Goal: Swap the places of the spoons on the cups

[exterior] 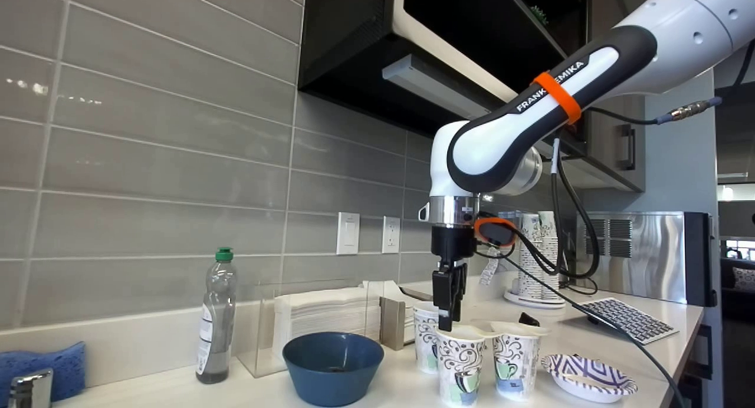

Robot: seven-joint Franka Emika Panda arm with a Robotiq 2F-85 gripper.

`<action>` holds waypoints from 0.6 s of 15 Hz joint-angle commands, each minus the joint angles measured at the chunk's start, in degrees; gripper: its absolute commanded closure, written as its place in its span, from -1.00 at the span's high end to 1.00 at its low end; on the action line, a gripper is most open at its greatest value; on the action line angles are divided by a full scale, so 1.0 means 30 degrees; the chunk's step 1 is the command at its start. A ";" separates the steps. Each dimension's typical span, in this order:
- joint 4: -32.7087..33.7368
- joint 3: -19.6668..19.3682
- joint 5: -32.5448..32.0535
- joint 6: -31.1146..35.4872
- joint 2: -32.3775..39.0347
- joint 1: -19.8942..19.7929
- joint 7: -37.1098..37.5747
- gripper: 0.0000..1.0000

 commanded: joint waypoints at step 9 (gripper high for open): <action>-0.2165 0.0376 -0.0243 -0.1707 -0.4167 0.0174 0.4469 1.00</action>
